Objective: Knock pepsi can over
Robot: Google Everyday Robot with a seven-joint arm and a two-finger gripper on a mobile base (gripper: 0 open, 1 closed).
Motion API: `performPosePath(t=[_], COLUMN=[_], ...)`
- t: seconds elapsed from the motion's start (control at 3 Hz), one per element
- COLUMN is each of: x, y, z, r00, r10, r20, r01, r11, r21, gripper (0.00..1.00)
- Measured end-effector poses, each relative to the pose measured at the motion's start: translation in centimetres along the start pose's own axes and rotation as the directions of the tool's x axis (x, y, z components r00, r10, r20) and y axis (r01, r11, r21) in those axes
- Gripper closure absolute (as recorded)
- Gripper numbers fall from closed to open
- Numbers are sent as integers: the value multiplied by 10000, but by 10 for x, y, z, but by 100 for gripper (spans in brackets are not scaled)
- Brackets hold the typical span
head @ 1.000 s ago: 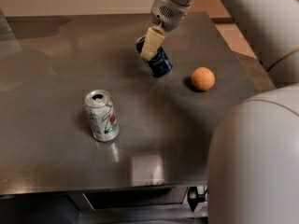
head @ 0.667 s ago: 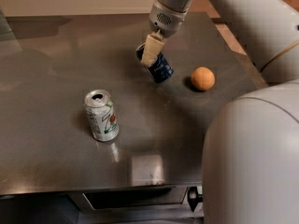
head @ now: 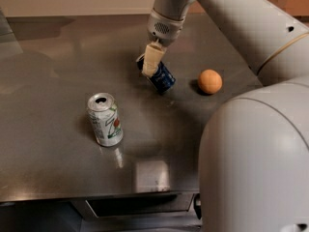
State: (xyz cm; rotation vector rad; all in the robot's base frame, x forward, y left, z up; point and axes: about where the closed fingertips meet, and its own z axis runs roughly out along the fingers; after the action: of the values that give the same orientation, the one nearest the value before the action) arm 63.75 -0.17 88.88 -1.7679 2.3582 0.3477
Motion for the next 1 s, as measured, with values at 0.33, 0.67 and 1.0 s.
performPosePath(t=[0.33, 0.67, 1.0], x=[-3, -5, -8], y=[4, 7, 12], z=[9, 15, 24], r00=[9998, 9995, 9990], r10=[-148, -251, -367], r20=[-133, -198, -268], r01=[146, 244, 353], r11=[9997, 9992, 9979], r21=[-172, -320, -539], gripper=[12, 0, 0])
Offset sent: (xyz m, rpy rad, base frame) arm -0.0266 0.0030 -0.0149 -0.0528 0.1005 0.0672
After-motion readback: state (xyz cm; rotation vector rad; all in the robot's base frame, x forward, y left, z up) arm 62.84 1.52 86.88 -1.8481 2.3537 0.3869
